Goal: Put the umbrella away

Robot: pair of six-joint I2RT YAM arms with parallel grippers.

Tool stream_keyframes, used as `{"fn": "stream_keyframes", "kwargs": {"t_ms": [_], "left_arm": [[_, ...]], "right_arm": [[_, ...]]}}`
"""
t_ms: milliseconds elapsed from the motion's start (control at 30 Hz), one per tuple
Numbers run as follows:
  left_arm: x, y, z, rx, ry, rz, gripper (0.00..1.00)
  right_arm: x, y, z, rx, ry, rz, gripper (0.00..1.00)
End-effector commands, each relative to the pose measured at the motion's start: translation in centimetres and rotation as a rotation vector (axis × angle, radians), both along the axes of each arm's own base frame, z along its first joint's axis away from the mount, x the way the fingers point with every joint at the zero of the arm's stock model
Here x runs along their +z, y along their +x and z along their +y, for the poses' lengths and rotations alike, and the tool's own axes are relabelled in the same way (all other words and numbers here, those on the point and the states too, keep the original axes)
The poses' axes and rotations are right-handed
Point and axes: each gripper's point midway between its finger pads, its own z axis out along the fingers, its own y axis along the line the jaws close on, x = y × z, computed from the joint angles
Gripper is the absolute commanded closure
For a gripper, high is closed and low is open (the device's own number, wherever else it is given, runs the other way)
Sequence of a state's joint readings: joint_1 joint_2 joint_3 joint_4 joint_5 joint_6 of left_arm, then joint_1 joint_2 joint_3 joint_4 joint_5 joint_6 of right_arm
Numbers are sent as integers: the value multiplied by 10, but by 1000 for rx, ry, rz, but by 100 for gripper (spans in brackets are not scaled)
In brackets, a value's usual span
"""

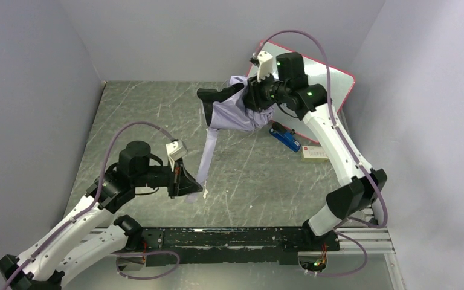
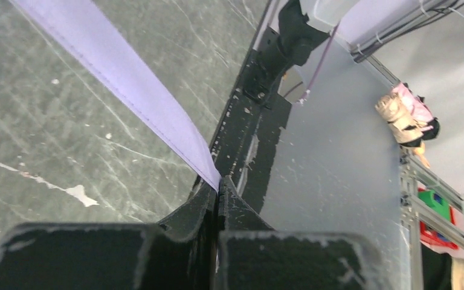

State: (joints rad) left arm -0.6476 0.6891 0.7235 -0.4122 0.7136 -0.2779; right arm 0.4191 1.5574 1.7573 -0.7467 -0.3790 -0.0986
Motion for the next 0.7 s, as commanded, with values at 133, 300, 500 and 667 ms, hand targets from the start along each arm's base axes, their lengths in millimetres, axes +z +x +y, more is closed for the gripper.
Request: {"fn": "stream_keyframes", "kwargs": {"t_ms": [133, 300, 500, 667], "left_arm": [[9, -36, -17, -124, 27, 111, 95], [1, -49, -24, -132, 126, 139, 95], [-25, -52, -11, -41, 202, 236, 95], [-55, -57, -5, 42, 232, 389, 95]], "right_arm": [[-30, 0, 48, 33, -204, -33, 100], [-80, -15, 65, 123, -328, -45, 100], [-122, -38, 83, 237, -300, -144, 100], [-143, -41, 87, 237, -281, -196, 100]]}}
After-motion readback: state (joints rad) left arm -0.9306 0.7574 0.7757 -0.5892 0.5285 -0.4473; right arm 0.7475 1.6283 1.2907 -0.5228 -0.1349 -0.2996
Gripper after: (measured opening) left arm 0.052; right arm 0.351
